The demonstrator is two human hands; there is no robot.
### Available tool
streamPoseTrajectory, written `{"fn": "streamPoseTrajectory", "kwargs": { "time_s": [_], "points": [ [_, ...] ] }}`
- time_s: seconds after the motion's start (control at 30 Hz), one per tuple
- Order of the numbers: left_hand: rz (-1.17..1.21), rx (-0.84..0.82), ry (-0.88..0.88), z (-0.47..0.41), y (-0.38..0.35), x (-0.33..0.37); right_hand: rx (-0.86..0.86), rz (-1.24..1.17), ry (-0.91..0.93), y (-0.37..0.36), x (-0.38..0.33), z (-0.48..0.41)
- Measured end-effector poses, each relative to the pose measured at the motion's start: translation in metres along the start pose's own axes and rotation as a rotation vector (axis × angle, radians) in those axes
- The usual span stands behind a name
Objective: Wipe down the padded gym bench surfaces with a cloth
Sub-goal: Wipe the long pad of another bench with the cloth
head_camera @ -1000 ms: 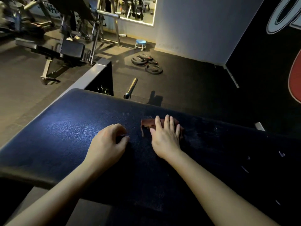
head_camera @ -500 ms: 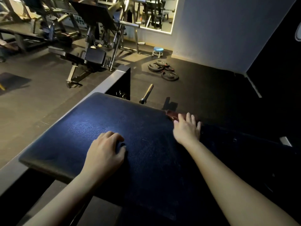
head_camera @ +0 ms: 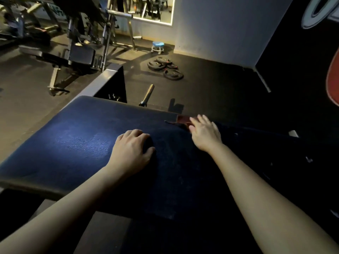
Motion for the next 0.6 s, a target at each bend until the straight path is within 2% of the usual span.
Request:
{"fn": "streamPoseTrajectory", "kwargs": {
  "time_s": [0.1,0.2,0.33,0.4,0.47,0.6],
  "points": [
    [0.008,0.03,0.027,-0.001,-0.002,0.001,0.076,-0.052,0.048,0.001,0.004,0.046],
    [0.005,0.031,0.018,-0.002,-0.003,0.0,0.032,-0.087,0.163,0.001,-0.004,0.116],
    [-0.005,0.038,0.0,-0.005,-0.004,-0.001,0.012,0.037,0.249,-0.003,-0.006,0.201],
    [-0.023,0.031,0.004,-0.006,-0.005,0.002,0.052,0.046,0.222,-0.004,-0.004,0.185],
    [-0.045,0.005,0.013,-0.005,-0.005,0.003,0.117,0.054,0.165,0.0,-0.003,0.132],
    [-0.044,-0.022,0.019,-0.002,-0.006,0.008,0.221,-0.019,-0.103,0.013,0.013,0.005]
  ]
}}
Point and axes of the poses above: each hand's wrist, its own z-axis away from the middle knuckle, its own y-axis out of the back of the hand, x = y × z, the point moved 5 cm from there along -z, towards the middle knuckle, and after that the axes turned 13 degrees about -z, right-handed, at the moved point
